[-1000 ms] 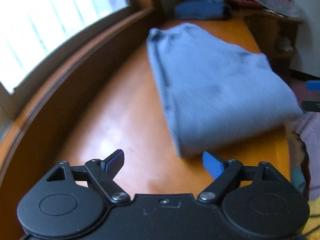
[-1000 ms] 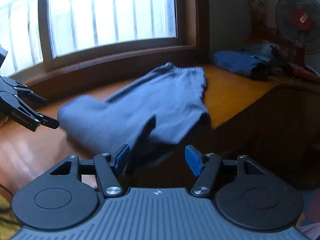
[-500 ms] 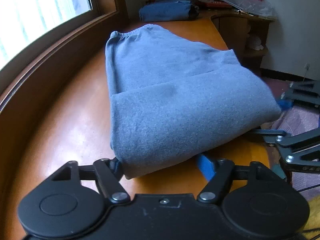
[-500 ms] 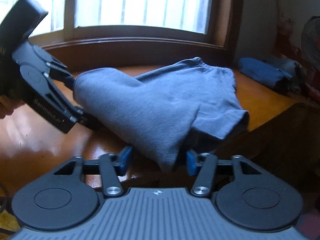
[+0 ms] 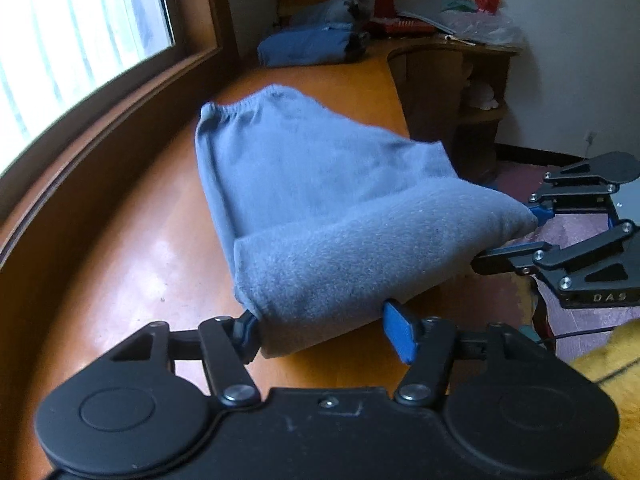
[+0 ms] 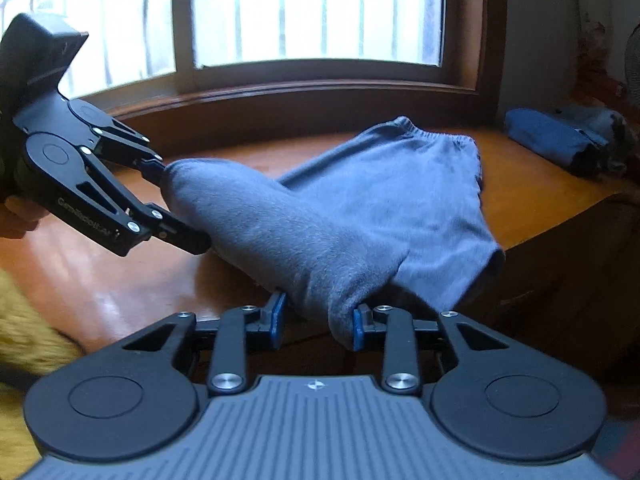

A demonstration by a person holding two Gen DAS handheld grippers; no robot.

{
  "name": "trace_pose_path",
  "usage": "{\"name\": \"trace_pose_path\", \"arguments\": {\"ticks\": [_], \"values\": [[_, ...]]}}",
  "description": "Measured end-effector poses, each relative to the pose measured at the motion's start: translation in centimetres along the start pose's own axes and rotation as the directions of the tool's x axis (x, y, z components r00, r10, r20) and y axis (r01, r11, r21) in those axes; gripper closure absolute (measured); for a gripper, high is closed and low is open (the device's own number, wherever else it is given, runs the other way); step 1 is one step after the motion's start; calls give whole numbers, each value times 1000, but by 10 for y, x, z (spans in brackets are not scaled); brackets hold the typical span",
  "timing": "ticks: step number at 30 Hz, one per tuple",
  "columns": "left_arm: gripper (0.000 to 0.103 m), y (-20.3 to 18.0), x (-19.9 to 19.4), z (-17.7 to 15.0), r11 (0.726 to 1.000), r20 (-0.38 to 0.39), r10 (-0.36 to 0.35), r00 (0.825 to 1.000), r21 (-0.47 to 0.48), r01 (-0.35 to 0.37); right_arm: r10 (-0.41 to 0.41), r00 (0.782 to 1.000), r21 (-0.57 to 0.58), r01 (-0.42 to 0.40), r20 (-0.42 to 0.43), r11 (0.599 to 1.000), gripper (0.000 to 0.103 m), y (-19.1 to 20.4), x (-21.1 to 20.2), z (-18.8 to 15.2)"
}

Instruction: Fold clothes

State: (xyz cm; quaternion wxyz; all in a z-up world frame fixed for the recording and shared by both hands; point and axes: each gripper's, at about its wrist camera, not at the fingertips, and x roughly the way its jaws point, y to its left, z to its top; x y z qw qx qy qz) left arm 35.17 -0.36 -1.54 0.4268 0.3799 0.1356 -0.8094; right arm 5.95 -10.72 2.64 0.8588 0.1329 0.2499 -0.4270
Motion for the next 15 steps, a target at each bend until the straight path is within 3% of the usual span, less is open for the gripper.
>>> {"name": "trace_pose_path", "arguments": {"ticks": [9, 15], "values": [[44, -3, -33, 3, 1000, 56, 21, 998, 4, -22, 36, 997, 15, -37, 63, 999, 70, -4, -17, 17], [44, 4, -22, -2, 1000, -25, -4, 1000, -22, 4, 113, 993, 119, -109, -26, 987, 71, -20, -6, 18]]}}
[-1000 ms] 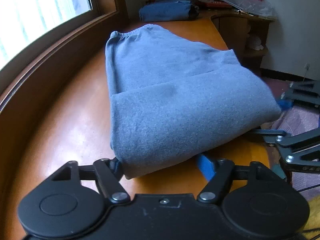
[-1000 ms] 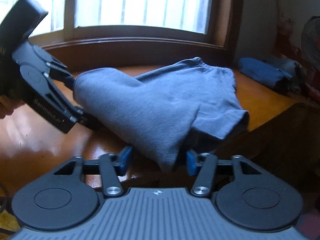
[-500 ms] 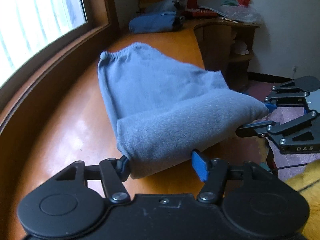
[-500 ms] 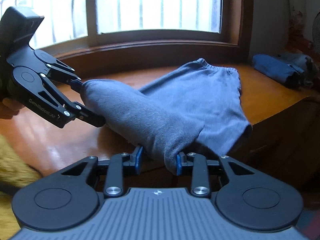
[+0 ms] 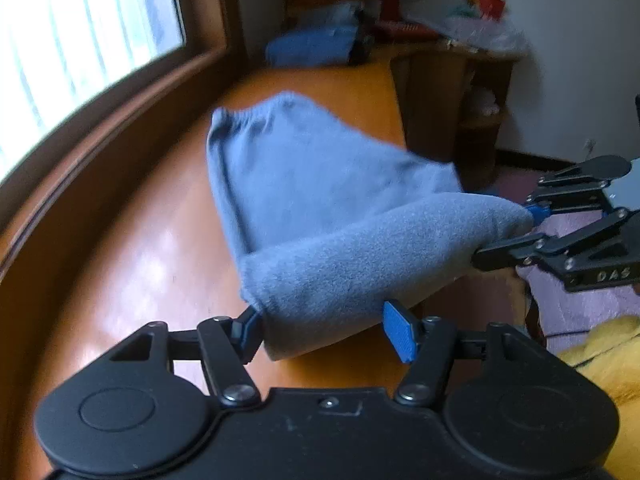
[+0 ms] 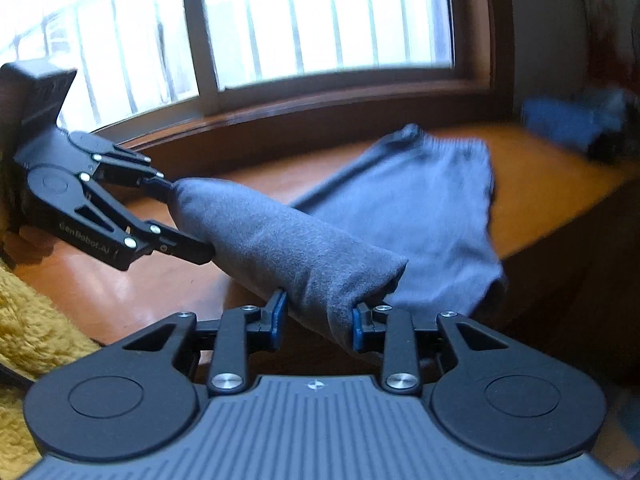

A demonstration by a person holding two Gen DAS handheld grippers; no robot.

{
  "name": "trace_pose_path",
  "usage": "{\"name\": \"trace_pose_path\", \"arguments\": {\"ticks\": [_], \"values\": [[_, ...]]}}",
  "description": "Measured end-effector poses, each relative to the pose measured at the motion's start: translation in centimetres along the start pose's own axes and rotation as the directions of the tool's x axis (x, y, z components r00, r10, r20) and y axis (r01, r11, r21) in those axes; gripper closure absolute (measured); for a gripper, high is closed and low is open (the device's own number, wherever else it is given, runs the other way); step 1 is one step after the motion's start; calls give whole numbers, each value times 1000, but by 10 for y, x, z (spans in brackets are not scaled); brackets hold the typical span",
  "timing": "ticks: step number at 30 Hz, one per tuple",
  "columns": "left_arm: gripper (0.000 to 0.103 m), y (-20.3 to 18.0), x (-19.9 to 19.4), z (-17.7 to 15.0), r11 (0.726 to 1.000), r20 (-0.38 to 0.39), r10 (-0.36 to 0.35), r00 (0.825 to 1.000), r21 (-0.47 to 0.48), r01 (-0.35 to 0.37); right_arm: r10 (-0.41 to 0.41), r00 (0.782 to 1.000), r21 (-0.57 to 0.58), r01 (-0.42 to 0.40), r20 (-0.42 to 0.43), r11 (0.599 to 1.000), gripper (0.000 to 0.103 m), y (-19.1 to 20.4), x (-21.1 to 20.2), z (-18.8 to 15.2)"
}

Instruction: Fold clothes

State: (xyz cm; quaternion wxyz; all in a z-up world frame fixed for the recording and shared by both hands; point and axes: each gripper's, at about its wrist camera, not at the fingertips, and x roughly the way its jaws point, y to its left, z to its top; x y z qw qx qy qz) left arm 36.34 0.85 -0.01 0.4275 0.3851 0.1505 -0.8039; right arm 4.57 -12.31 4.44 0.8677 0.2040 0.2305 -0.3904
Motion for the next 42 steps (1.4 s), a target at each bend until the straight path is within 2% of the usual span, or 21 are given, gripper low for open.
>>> {"name": "trace_pose_path", "arguments": {"ticks": [3, 8, 10, 13, 16, 19, 22, 24, 26, 28, 32, 37, 39, 42], "values": [[44, 0, -1, -3, 1000, 0, 23, 1000, 16, -23, 13, 1000, 36, -14, 21, 999, 71, -5, -2, 2], [42, 0, -9, -2, 990, 62, 79, 995, 110, -86, 29, 999, 113, -33, 37, 993, 71, -19, 10, 11], [31, -5, -12, 1, 979, 102, 88, 991, 175, -105, 39, 998, 125, -44, 41, 991, 71, -22, 12, 12], [26, -18, -5, 10, 957, 137, 59, 989, 273, -95, 46, 998, 150, -52, 45, 987, 71, -25, 15, 13], [25, -28, 17, 21, 949, 121, -18, 992, 314, -21, 41, 997, 184, -53, 67, 981, 71, -29, 15, 16], [24, -29, 48, 32, 955, 91, -11, 996, 295, -16, 3, 995, 213, -24, 96, 977, 70, -32, 15, 19], [24, -16, 64, 49, 975, 80, -58, 995, 219, 39, -89, 990, 206, 65, 113, 976, 63, -31, 15, 20], [23, -11, 71, 59, 977, 95, -60, 994, 207, 39, -158, 977, 182, 132, 142, 975, 59, -28, 11, 20], [22, -9, 77, 68, 977, 113, -45, 993, 211, 20, -204, 964, 151, 179, 171, 972, 51, -25, 7, 19], [22, -7, 81, 78, 977, 134, -29, 991, 214, -1, -236, 951, 122, 214, 199, 969, 50, -21, 4, 19], [21, 0, 95, 99, 977, 156, -13, 988, 212, -21, -210, 957, 85, 196, 202, 977, 50, -17, 16, 21], [22, 12, 131, 118, 986, 132, 25, 991, 162, -47, -187, 964, 82, 175, 187, 981, 53, -19, 51, 30], [21, 19, 143, 120, 992, 104, 29, 994, 123, -42, -191, 968, 95, 178, 160, 979, 53, -26, 68, 32], [14, 25, 156, 122, 996, 72, 41, 997, 80, -47, -217, 974, 107, 210, 59, 972, 54, -37, 95, 31]]}}
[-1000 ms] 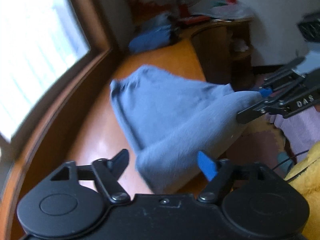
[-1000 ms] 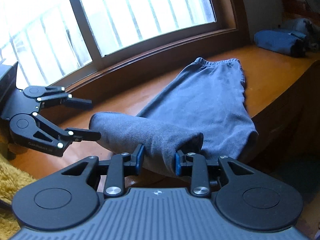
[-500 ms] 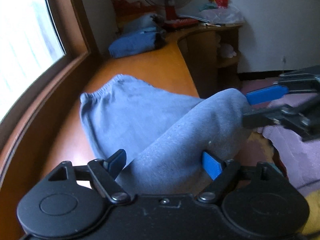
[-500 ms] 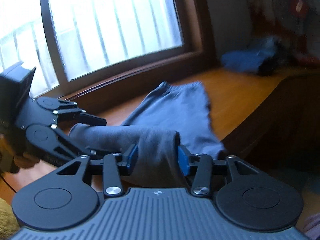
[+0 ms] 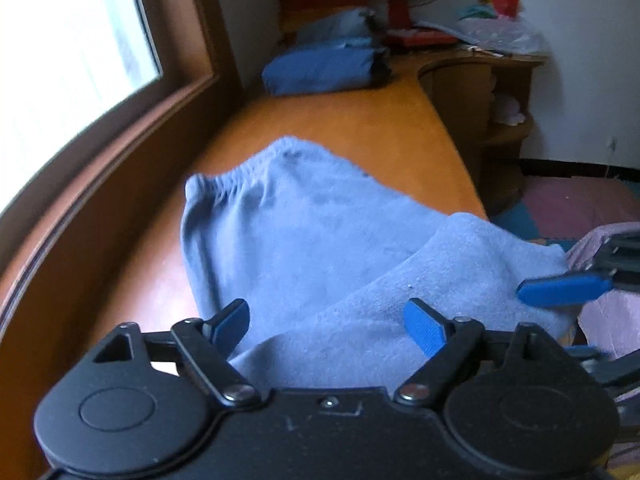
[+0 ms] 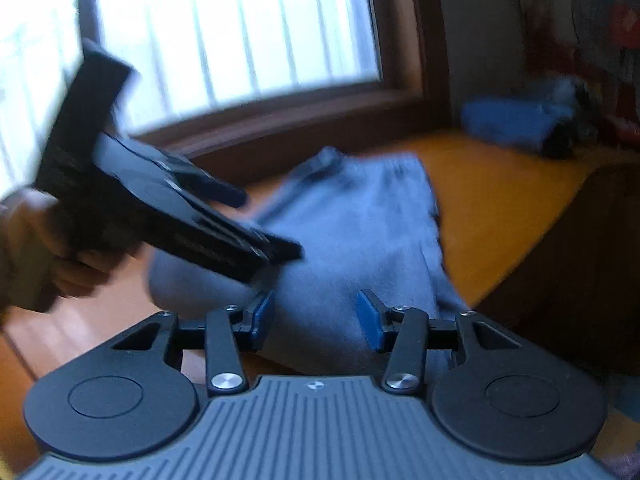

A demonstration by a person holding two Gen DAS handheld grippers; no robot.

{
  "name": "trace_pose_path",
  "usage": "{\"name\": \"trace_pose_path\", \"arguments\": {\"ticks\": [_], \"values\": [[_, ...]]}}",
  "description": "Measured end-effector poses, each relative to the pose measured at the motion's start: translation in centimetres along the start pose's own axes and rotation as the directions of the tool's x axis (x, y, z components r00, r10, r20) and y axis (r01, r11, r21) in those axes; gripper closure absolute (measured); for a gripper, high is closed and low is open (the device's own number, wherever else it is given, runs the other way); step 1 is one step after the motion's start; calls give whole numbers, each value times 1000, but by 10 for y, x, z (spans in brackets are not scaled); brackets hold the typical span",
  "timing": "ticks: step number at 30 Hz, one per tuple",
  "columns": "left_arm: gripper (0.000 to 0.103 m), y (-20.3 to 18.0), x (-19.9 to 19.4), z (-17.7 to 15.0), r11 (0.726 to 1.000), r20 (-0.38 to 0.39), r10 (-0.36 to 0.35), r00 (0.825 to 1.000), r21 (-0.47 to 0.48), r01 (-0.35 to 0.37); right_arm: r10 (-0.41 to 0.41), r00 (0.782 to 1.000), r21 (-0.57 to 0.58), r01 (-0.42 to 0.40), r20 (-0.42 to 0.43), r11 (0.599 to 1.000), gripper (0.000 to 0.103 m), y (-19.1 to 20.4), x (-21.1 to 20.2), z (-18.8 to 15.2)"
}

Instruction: Fold clothes

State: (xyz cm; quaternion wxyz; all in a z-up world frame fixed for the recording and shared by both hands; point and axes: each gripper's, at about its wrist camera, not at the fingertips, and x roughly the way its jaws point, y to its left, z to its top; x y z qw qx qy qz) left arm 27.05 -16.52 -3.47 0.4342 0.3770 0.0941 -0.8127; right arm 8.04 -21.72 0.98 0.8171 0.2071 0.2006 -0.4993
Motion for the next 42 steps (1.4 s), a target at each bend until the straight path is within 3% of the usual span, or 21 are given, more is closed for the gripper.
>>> {"name": "trace_pose_path", "arguments": {"ticks": [3, 7, 11, 15, 19, 22, 32, 36, 40, 42], "values": [[7, 3, 1, 2, 999, -16, 34, 999, -36, -34, 26, 1000, 37, -26, -6, 999, 53, -7, 4, -2], [7, 22, -17, 6, 971, -60, -23, 998, -238, 8, 44, 999, 37, -44, -24, 998, 51, -12, 3, 1], [2, 19, -44, -5, 955, -84, 12, 996, -296, -36, 41, 999, -1, -41, -34, 999, 46, -11, 7, 4], [0, 13, -22, -17, 947, -204, 50, 978, -303, -111, 73, 996, -1, -73, -56, 997, 40, -16, 11, 6], [0, 25, -7, -9, 915, -229, -14, 973, -396, -81, 70, 996, -61, -73, -51, 995, 25, -20, 15, 4], [0, 24, 4, 1, 914, -248, -16, 969, -396, -86, 93, 994, -57, -96, -51, 994, 23, -31, 20, 3], [0, 8, 15, 18, 932, -265, 96, 959, -315, -181, 171, 984, -19, -172, -50, 985, 18, -65, 37, 2], [0, 9, 13, 14, 930, -273, 82, 959, -325, -172, 199, 979, 32, -198, -40, 980, 23, -71, 28, 4], [0, 7, 9, 12, 937, -242, 72, 968, -317, -149, 193, 980, 124, -197, 41, 973, 28, -79, 6, 14], [0, 6, 1, 11, 937, -214, 73, 974, -319, -141, 195, 980, 128, -199, 42, 972, 28, -74, 5, 22]]}}
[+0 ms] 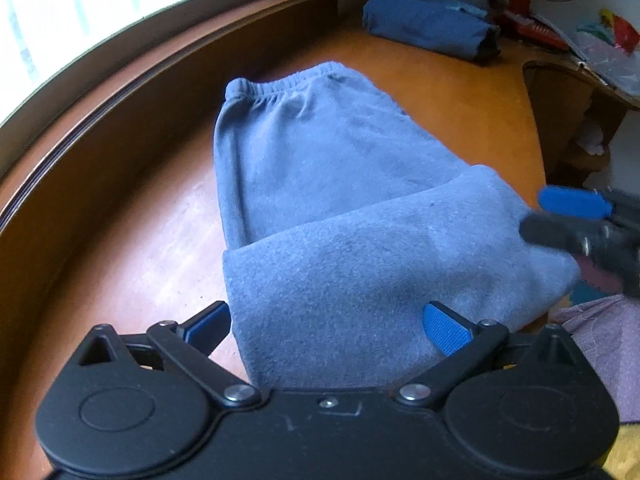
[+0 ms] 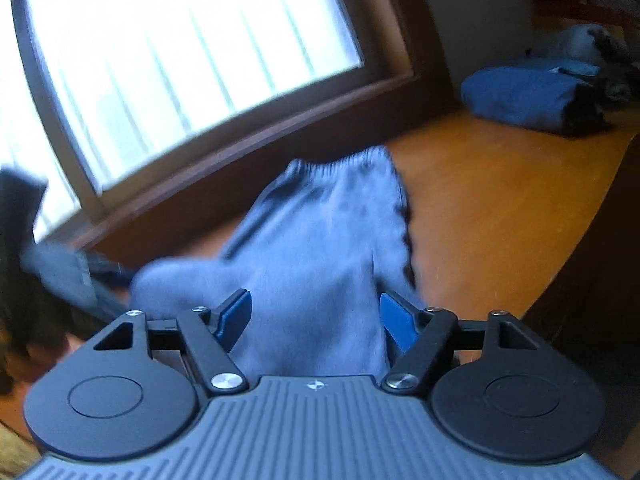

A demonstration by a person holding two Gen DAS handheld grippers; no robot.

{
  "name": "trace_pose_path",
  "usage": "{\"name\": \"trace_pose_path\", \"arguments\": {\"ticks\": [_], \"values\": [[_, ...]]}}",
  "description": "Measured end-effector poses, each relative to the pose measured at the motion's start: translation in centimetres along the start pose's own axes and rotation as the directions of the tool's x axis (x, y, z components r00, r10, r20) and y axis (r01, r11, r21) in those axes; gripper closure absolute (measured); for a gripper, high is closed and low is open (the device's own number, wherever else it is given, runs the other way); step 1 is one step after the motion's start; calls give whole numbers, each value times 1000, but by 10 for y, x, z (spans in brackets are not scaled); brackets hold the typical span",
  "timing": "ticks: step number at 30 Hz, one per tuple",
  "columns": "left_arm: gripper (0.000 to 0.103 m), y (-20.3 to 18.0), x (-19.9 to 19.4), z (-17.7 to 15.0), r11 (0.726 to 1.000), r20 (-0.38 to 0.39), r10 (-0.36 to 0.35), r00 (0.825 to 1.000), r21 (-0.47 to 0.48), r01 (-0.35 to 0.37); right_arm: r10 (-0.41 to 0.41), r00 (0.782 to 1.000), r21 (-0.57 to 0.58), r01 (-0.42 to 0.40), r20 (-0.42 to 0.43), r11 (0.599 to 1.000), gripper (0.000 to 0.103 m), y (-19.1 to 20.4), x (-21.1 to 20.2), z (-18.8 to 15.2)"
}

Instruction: Fold clothes

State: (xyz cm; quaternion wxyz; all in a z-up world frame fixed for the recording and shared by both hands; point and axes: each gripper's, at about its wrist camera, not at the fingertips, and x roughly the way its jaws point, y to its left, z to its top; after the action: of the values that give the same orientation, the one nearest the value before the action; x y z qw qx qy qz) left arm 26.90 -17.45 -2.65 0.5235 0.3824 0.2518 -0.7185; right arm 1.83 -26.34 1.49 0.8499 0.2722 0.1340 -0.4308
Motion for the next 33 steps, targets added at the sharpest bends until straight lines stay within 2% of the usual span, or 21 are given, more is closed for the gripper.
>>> {"name": "trace_pose_path", "arguments": {"ticks": [2, 4, 7, 8, 10, 13, 18, 19, 21, 22, 23, 27, 30, 33], "values": [[0, 3, -11, -3, 1000, 43, -18, 999, -13, 19, -4, 999, -27, 3, -33, 1000, 28, 8, 6, 3], [0, 8, -27, -6, 997, 107, -62, 992, -26, 66, -61, 989, -100, 47, -137, 994, 29, 18, 27, -3], [0, 5, -38, -8, 995, 167, -96, 981, 1, 97, -64, 983, -75, 51, -173, 996, 31, 22, 28, 1], [0, 2, -38, -8, 996, 168, -93, 981, 4, 94, -53, 983, -67, 42, -176, 997, 37, 22, 23, 8], [0, -1, -31, -7, 992, 153, -129, 980, 10, 129, -54, 990, -146, 35, -128, 989, 37, 29, 13, 30], [0, -3, -16, -4, 991, 138, -136, 981, 15, 135, -62, 994, -359, 28, -85, 933, 38, 51, 22, 65], [0, -7, 6, 5, 996, 83, -87, 993, 13, 86, 38, 991, -537, -101, -127, 837, 65, 81, 100, 104], [0, -9, 9, 5, 997, 71, -71, 995, 27, 70, 44, 988, -550, -118, -146, 827, 74, 85, 121, 108], [0, -14, 13, 4, 998, 63, -43, 997, 51, 40, 44, 982, -568, -143, -184, 811, 81, 92, 162, 114], [0, -15, 13, 4, 998, 63, -42, 997, 53, 38, 34, 978, -564, -147, -207, 812, 90, 93, 183, 116], [0, -15, 13, 4, 998, 63, -40, 997, 54, 37, 32, 972, -551, -158, -232, 819, 95, 94, 201, 117], [0, -10, 14, 1, 997, 57, -64, 996, 56, 61, 48, 947, -489, -206, -316, 847, 95, 99, 250, 117], [0, -9, 13, -1, 994, 48, -77, 996, 81, 73, 9, 940, -486, -186, -342, 854, 99, 108, 277, 106], [0, -10, 15, -1, 994, 47, -63, 997, 95, 58, 14, 951, -507, -178, -309, 844, 99, 121, 278, 99]]}}
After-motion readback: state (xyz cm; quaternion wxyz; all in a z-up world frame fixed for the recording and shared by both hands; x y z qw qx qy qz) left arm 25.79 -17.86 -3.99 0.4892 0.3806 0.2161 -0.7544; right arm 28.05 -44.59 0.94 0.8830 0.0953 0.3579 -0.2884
